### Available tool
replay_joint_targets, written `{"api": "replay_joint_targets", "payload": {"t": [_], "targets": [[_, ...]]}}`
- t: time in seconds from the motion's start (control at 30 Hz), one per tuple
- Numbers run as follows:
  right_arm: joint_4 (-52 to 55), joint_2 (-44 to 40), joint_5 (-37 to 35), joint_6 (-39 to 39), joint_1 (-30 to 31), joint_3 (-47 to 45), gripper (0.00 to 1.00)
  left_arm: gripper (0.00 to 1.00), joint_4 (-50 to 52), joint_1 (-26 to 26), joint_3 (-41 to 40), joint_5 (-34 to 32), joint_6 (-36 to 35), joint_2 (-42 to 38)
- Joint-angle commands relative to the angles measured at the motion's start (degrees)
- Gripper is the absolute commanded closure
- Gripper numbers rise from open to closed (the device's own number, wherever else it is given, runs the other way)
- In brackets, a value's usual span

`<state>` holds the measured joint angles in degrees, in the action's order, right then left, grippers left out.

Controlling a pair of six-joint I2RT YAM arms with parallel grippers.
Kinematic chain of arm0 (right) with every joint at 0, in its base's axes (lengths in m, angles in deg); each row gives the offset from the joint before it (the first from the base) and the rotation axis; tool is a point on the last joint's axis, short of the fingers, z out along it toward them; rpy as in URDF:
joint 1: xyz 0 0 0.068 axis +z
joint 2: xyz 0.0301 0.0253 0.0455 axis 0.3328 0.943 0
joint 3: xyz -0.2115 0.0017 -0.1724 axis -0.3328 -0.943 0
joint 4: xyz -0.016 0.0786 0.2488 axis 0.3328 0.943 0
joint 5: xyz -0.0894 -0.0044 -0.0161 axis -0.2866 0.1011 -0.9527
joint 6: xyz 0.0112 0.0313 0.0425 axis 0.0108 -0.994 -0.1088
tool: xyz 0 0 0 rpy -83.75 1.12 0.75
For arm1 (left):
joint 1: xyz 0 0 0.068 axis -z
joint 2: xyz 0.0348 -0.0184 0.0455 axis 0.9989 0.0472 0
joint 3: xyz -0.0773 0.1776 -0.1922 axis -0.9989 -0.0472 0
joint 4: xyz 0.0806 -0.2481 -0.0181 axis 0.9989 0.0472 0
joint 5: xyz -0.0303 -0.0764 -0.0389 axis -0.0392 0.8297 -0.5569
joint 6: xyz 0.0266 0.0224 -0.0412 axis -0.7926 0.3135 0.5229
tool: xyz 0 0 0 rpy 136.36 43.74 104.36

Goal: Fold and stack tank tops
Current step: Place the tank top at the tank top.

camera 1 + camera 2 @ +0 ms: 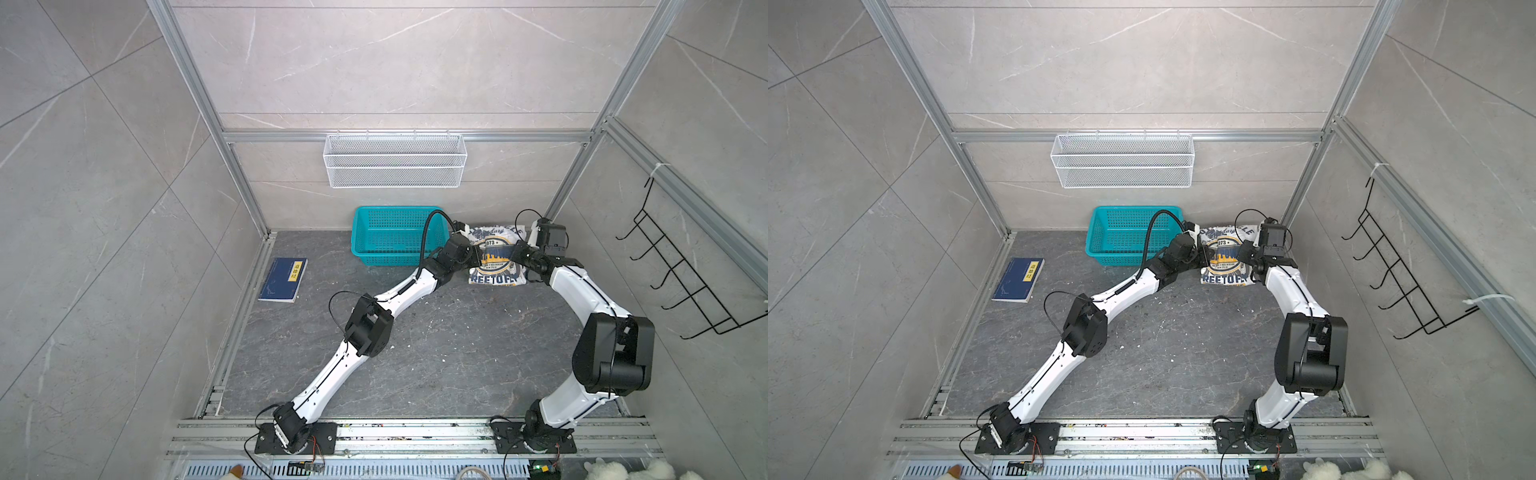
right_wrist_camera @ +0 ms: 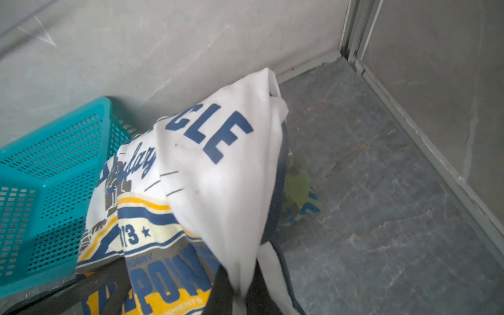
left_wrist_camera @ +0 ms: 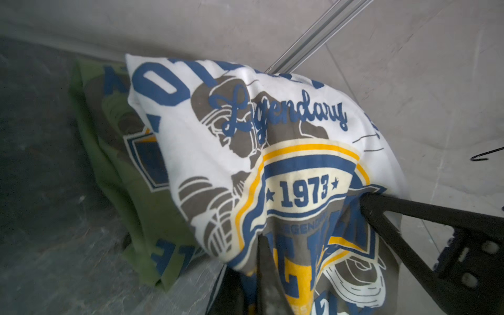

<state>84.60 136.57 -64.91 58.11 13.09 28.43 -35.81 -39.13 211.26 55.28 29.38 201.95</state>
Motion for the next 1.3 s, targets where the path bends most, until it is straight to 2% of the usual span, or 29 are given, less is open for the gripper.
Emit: {"api": "replay_joint_targets", "payload": {"t": [0.0, 0.4, 0.53, 0.67, 1.0, 1.13, 1.17, 1.2, 1.23, 1.27], "targets": [[-8.91, 0.60, 0.05, 0.60, -0.11, -1.06, 1.00, 1.00, -6.45, -0.60, 3.27, -2.34, -2.63, 1.54], [-21.49, 6.67, 3.50, -3.68, -2.35, -1.51, 1.00, 1.00, -10.49, -1.49, 7.53, -3.80, -3.34, 5.92], [-21.61, 12.73, 8.45, -6.76, -3.80, 2.56, 1.00, 1.00, -11.31, -1.49, 7.91, -4.00, -3.32, 6.67], [-19.35, 16.33, 9.85, -7.66, -4.22, 8.55, 1.00, 1.00, -11.60, -1.49, 8.42, -5.02, -3.54, 7.51], [-14.03, 20.53, 9.33, -7.30, -4.90, 16.20, 1.00, 1.00, -12.91, -1.52, 12.22, -8.52, -4.66, 11.03], [-12.43, 21.56, 9.12, -7.22, -4.84, 17.53, 1.00, 0.87, -13.72, -1.56, 14.17, -9.29, -4.39, 13.24], [-12.15, 21.87, 9.04, -7.14, -4.89, 17.78, 1.00, 0.80, -13.75, -1.50, 14.58, -9.54, -4.51, 13.70], [-11.08, 22.41, 8.69, -7.04, -4.83, 18.38, 1.00, 0.67, -13.79, -1.50, 14.40, -10.27, -4.42, 13.86], [-10.37, 22.93, 8.54, -6.89, -4.95, 18.83, 1.00, 0.57, -14.05, -1.51, 14.14, -10.56, -4.39, 13.92], [-9.85, 23.51, 8.34, -6.70, -4.93, 19.09, 1.00, 0.52, -14.47, -1.57, 14.08, -10.59, -4.79, 14.01]]}}
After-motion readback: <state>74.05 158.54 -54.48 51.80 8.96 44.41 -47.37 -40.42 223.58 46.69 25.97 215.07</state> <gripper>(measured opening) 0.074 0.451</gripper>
